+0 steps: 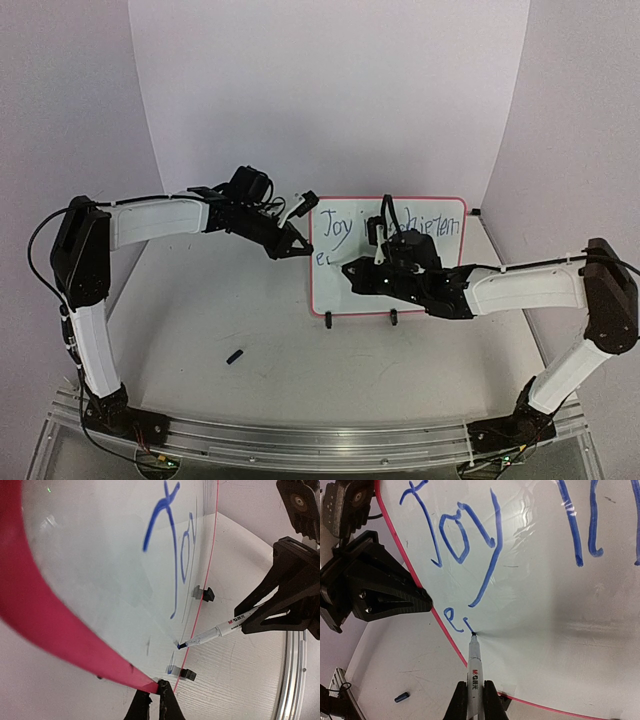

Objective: Write a sentence on the whiteboard

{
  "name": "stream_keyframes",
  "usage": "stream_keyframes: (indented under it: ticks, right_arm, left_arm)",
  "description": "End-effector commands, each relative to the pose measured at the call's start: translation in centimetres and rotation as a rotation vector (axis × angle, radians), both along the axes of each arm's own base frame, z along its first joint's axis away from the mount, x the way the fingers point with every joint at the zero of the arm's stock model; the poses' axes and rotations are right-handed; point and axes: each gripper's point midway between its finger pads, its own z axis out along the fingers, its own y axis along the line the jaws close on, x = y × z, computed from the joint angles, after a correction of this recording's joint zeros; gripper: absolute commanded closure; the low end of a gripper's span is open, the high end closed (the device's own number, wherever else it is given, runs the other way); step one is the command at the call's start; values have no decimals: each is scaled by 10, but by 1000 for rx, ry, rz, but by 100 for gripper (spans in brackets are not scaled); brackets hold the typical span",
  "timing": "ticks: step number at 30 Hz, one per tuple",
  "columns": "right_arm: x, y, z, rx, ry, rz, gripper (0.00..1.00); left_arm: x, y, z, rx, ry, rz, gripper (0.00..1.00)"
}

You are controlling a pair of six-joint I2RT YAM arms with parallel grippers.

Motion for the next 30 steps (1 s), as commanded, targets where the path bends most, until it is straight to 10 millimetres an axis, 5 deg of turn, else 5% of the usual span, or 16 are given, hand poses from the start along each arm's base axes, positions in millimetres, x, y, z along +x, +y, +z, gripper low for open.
stream_keyframes:
  ticks: [1, 19, 30]
  right_arm:
    - [14, 2, 23, 63, -53, -51, 100]
    - [12, -26, 38, 89, -104, -148, 100]
    - [5, -22, 0, 14, -8, -106, 100]
  left_arm:
    - [-25, 13, -37, 157, 49, -40, 100]
    - [-26, 12, -36, 158, 47, -42, 100]
    - [-27, 11, -37, 160, 49, -45, 100]
